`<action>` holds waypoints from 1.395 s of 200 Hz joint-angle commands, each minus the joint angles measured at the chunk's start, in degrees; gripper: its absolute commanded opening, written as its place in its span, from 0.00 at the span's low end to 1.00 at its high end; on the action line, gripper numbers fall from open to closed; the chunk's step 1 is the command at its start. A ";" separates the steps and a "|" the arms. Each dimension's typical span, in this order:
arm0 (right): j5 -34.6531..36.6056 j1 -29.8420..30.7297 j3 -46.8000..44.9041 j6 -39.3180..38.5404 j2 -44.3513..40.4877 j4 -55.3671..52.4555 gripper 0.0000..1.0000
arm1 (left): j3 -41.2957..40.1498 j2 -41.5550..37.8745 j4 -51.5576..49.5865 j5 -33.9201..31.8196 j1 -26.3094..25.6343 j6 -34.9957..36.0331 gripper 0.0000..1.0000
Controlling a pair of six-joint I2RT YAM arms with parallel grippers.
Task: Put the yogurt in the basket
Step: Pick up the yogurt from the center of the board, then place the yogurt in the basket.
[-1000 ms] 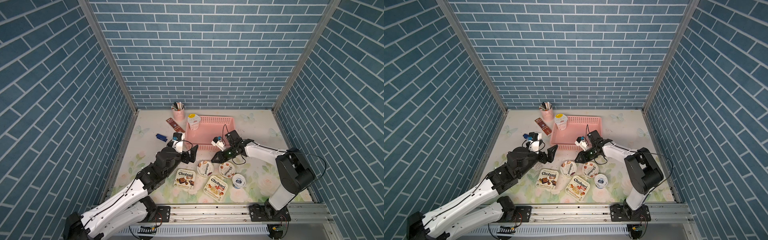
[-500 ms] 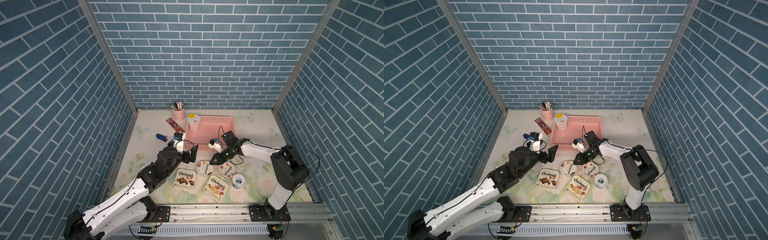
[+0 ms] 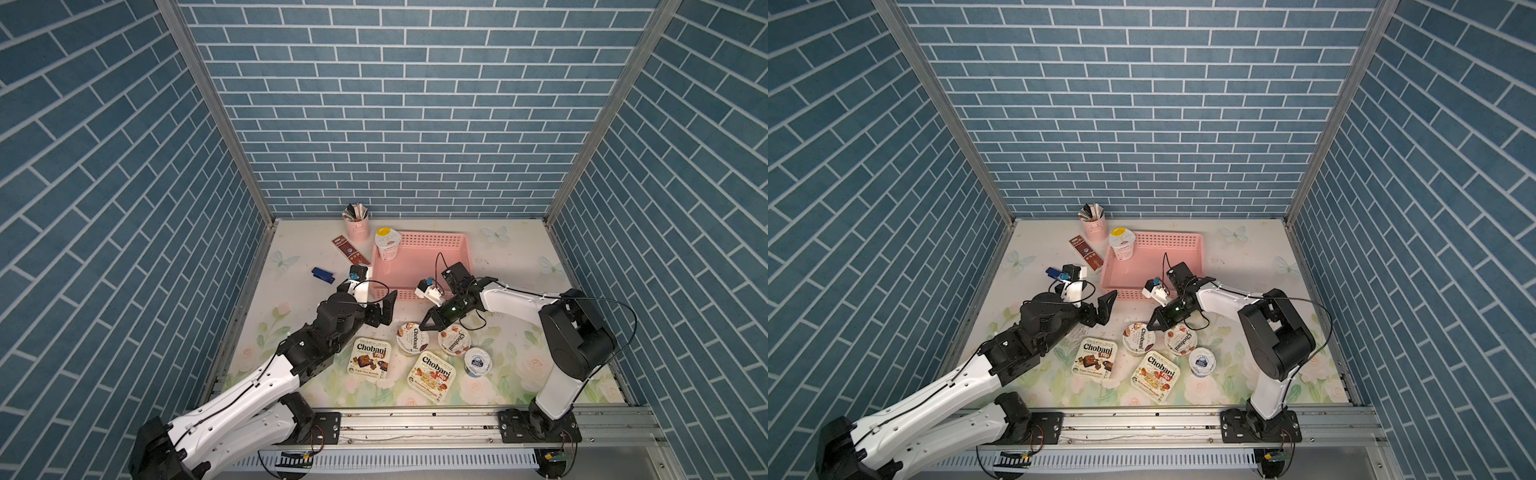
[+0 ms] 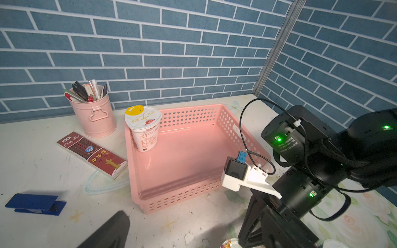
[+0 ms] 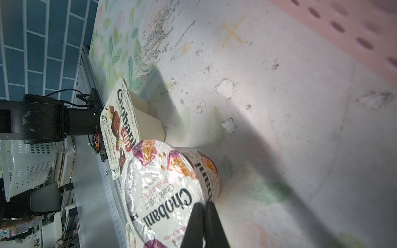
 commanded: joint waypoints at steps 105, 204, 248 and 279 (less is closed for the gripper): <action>-1.86 0.28 7.56 -0.17 -3.10 -5.16 0.00 | 2.34 -2.76 -3.43 -1.93 -0.34 1.80 1.00; 2.14 -5.27 22.51 4.84 -0.52 -7.58 0.00 | 3.61 -5.84 -5.02 -1.22 -0.33 2.34 1.00; 2.96 -8.83 30.02 6.46 4.23 -7.87 0.00 | 3.41 -5.78 -4.26 -0.36 -0.34 3.28 1.00; 3.69 -11.08 36.43 7.03 9.26 -9.32 0.00 | 3.50 -5.75 -3.55 0.16 -0.34 3.76 1.00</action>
